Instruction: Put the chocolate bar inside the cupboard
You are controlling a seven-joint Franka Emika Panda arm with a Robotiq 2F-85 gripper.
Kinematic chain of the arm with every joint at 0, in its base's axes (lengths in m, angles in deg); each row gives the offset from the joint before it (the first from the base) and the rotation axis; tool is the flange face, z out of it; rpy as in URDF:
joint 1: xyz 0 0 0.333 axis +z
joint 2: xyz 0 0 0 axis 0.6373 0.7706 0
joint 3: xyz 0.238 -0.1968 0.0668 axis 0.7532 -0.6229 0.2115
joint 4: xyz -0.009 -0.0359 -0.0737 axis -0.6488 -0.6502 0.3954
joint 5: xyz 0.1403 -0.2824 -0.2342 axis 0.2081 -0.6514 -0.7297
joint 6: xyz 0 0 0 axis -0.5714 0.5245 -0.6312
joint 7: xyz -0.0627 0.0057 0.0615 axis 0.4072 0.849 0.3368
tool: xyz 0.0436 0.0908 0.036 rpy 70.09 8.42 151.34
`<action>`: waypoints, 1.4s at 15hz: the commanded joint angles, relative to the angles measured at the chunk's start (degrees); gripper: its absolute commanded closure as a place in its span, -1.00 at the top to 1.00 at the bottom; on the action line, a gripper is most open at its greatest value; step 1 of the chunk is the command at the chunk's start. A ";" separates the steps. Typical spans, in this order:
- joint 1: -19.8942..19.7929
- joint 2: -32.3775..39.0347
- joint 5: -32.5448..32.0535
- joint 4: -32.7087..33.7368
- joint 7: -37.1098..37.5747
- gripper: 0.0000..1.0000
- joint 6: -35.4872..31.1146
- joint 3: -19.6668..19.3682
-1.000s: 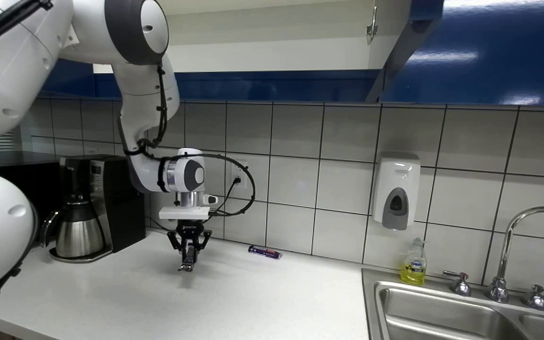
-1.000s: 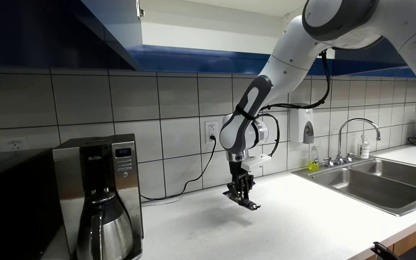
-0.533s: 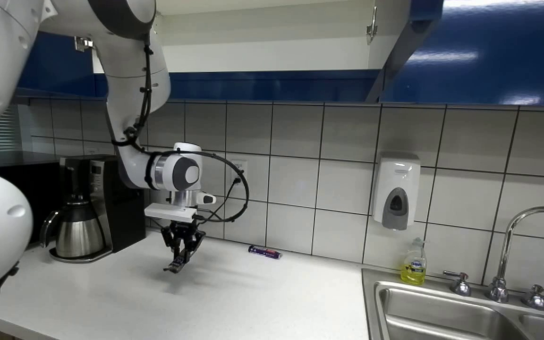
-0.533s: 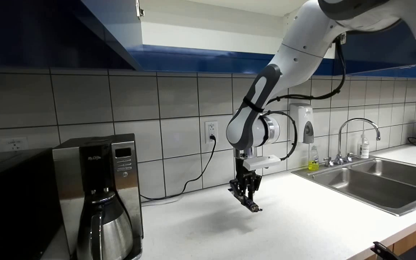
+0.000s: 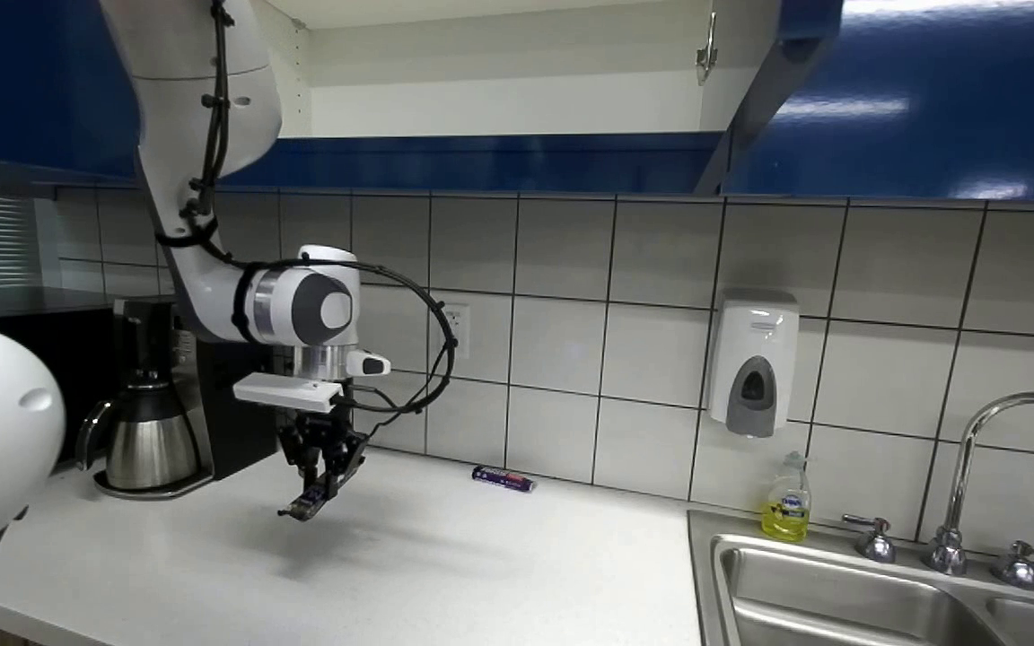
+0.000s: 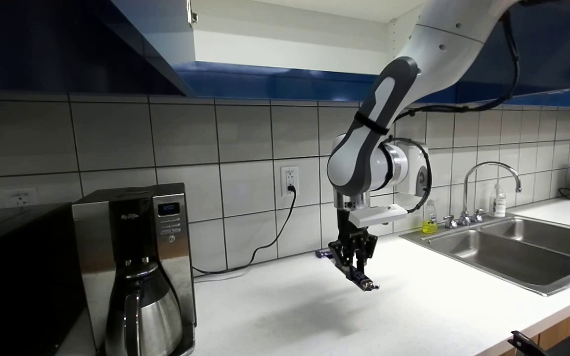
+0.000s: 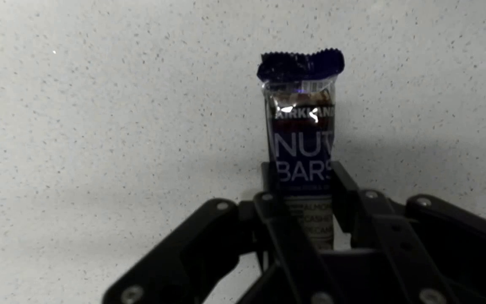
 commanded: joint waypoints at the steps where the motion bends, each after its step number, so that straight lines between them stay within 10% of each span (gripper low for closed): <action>1: 0.36 -10.01 -0.62 -8.30 2.31 -0.83 0.03 0.55; 21: 1.00 -46.78 6.21 -13.98 5.67 -0.83 6.74 3.16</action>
